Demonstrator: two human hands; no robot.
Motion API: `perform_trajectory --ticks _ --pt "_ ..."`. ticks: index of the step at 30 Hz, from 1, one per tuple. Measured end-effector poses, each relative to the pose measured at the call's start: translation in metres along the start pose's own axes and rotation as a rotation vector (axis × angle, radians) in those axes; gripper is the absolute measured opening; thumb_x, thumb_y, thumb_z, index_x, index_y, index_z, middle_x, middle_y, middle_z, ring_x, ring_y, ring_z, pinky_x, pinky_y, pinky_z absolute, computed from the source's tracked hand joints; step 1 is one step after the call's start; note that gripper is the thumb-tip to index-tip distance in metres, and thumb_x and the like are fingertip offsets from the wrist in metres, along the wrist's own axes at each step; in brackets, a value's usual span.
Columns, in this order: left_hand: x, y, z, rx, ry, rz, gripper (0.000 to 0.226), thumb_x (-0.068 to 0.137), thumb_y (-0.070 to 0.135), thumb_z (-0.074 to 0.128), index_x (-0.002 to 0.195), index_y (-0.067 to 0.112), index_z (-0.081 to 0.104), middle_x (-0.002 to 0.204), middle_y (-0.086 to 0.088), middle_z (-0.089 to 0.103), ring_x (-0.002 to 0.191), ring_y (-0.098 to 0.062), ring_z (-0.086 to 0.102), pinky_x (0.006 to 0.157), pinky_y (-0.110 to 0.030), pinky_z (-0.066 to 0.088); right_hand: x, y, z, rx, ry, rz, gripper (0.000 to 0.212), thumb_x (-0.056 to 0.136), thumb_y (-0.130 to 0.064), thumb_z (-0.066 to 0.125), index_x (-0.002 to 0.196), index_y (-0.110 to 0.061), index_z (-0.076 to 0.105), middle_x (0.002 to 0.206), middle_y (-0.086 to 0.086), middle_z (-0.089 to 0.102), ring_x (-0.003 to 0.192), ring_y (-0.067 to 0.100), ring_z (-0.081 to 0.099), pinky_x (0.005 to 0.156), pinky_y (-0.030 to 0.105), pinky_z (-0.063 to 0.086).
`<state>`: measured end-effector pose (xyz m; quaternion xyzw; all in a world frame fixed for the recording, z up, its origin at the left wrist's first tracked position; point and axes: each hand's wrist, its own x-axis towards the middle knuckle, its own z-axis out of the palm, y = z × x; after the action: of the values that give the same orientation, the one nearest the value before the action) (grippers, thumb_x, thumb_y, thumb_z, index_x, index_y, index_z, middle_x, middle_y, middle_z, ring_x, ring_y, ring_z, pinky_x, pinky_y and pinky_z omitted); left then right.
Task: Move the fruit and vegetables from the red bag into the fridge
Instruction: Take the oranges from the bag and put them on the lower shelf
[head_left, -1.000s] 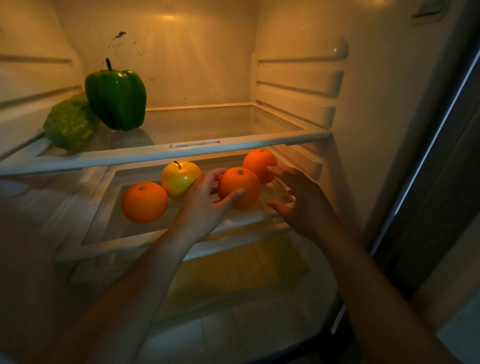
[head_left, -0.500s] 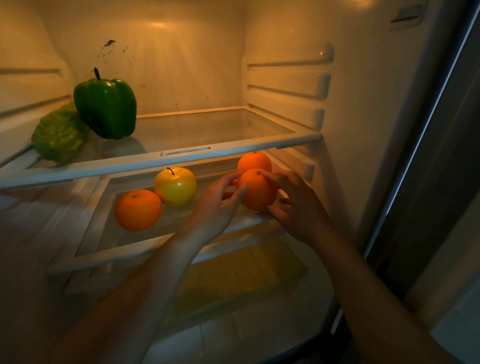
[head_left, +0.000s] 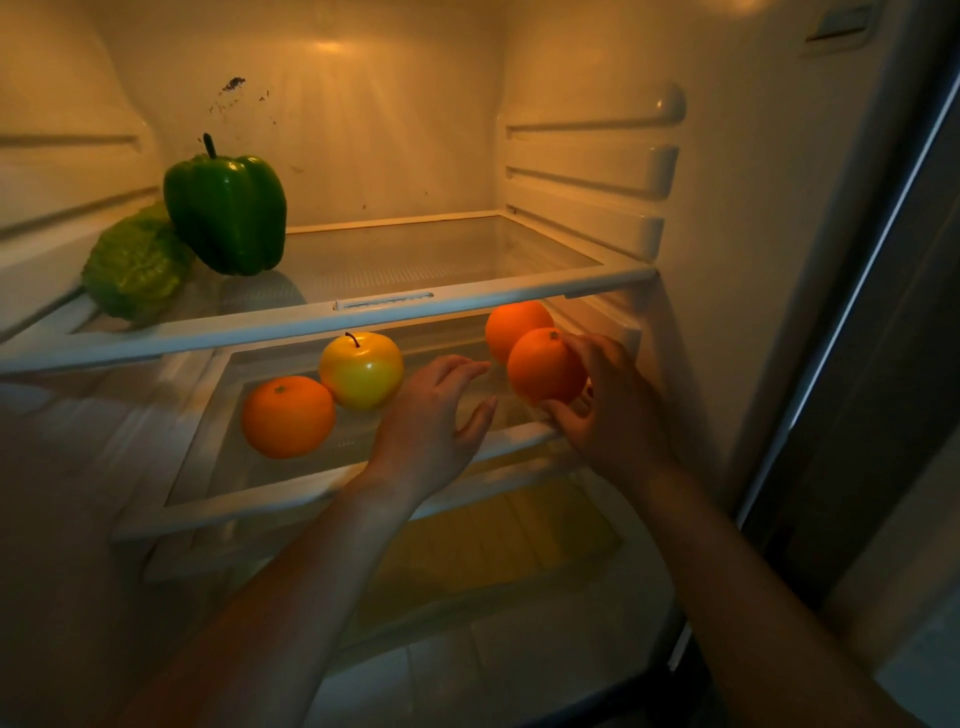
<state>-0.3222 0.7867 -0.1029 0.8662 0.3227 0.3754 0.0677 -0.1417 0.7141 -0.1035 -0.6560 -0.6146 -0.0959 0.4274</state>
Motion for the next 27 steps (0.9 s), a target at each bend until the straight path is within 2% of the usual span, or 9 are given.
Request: perform_trajectory --ticks 3,6,11,16,17,21,24,27 --pt "-0.002 -0.004 0.001 0.026 -0.082 -0.017 0.043 0.090 0.035 0.054 0.130 0.021 0.051 0.132 -0.001 0.050 0.120 -0.018 0.046 0.094 -0.028 0.038 0.002 -0.002 -0.001 -0.012 -0.006 0.008 0.071 0.069 -0.024 0.078 0.132 -0.015 0.044 0.133 0.011 0.046 0.119 0.030 0.046 0.091 0.048 0.046" --pt "-0.005 -0.002 -0.001 0.022 -0.103 -0.007 0.042 0.090 0.037 0.053 0.130 0.023 0.050 0.133 0.001 0.049 0.121 -0.016 0.045 0.094 -0.027 0.038 0.003 -0.009 -0.004 -0.040 -0.025 0.010 0.070 0.071 -0.026 0.077 0.131 -0.013 0.043 0.135 0.011 0.044 0.122 0.029 0.042 0.098 0.040 0.039" --pt "-0.015 -0.006 -0.024 -0.030 -0.029 -0.001 0.037 0.088 0.033 0.058 0.124 0.022 0.054 0.125 0.002 0.054 0.115 -0.011 0.048 0.090 -0.021 0.036 0.003 -0.028 -0.011 -0.058 -0.050 -0.005 0.067 0.076 -0.026 0.074 0.134 -0.016 0.042 0.143 0.009 0.038 0.130 0.026 0.035 0.107 0.039 0.032" --pt "-0.026 -0.017 -0.060 -0.053 0.070 -0.020 0.036 0.084 0.036 0.057 0.117 0.023 0.059 0.121 0.004 0.058 0.109 -0.004 0.049 0.088 -0.019 0.038 0.009 -0.055 -0.006 -0.039 -0.012 -0.074 0.058 0.072 -0.017 0.077 0.125 -0.011 0.053 0.135 0.014 0.048 0.125 0.030 0.043 0.102 0.021 0.025" --pt "-0.028 -0.021 -0.066 -0.041 0.099 -0.034 0.036 0.082 0.036 0.057 0.115 0.022 0.060 0.120 0.002 0.059 0.108 -0.006 0.051 0.088 -0.020 0.039 0.010 -0.055 -0.004 -0.036 -0.008 -0.080 0.056 0.071 -0.014 0.077 0.122 -0.009 0.056 0.132 0.017 0.051 0.121 0.032 0.046 0.101 0.022 0.026" --pt "-0.036 -0.035 -0.082 0.016 0.148 -0.073 0.038 0.079 0.035 0.060 0.114 0.021 0.061 0.122 -0.001 0.059 0.108 -0.015 0.056 0.088 -0.039 0.050 0.011 -0.039 0.003 -0.124 -0.024 -0.040 0.048 0.072 -0.010 0.074 0.117 -0.005 0.058 0.126 0.020 0.054 0.114 0.039 0.050 0.098 0.039 0.037" --pt "-0.037 -0.036 -0.085 0.025 0.140 -0.058 0.040 0.079 0.033 0.061 0.116 0.019 0.061 0.123 -0.002 0.058 0.109 -0.016 0.055 0.086 -0.034 0.050 0.010 -0.030 0.001 -0.127 -0.027 -0.028 0.048 0.072 -0.006 0.072 0.117 -0.006 0.057 0.127 0.018 0.051 0.117 0.037 0.047 0.099 0.037 0.033" --pt "-0.036 -0.033 -0.082 0.022 0.145 -0.047 0.037 0.080 0.028 0.068 0.116 0.020 0.060 0.123 -0.001 0.058 0.108 -0.015 0.054 0.081 -0.026 0.044 0.010 -0.029 -0.001 -0.121 -0.051 -0.010 0.051 0.073 -0.005 0.070 0.121 -0.009 0.055 0.133 0.015 0.048 0.123 0.033 0.043 0.104 0.035 0.030"
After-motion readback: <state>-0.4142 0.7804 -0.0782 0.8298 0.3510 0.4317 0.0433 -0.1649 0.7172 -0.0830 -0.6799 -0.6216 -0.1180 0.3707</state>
